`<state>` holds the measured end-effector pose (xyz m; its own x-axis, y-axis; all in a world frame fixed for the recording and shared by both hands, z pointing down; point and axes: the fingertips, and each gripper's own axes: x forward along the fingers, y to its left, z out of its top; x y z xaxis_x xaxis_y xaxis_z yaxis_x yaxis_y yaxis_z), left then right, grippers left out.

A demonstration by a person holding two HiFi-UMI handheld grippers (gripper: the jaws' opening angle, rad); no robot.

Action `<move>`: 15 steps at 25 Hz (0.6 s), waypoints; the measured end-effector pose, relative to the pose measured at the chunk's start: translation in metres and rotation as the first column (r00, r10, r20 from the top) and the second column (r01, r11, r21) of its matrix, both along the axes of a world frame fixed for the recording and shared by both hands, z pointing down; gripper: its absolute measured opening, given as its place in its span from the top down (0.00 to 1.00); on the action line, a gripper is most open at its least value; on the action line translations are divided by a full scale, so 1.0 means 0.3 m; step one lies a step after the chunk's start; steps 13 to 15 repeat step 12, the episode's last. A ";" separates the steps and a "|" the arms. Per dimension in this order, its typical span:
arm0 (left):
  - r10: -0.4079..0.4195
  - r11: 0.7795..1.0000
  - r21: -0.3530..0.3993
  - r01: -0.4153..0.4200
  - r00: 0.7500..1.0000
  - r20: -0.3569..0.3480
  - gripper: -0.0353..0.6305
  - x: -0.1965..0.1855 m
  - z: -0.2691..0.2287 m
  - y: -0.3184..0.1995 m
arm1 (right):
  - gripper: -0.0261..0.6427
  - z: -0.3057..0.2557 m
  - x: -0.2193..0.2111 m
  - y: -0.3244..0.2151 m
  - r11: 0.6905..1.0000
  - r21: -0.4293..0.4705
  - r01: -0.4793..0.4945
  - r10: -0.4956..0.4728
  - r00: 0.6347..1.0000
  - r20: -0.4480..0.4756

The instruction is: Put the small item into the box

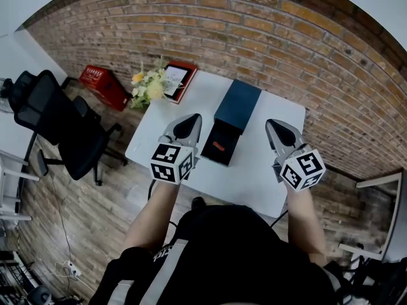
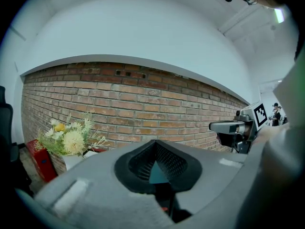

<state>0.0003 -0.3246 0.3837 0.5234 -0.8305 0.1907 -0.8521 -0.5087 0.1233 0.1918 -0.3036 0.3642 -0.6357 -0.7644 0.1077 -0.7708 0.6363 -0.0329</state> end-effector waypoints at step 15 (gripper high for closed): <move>-0.002 1.000 -0.013 0.002 1.000 -0.007 0.94 0.010 0.010 0.006 | 0.96 0.022 0.021 0.010 1.000 -0.030 -0.006 0.007 1.000 0.020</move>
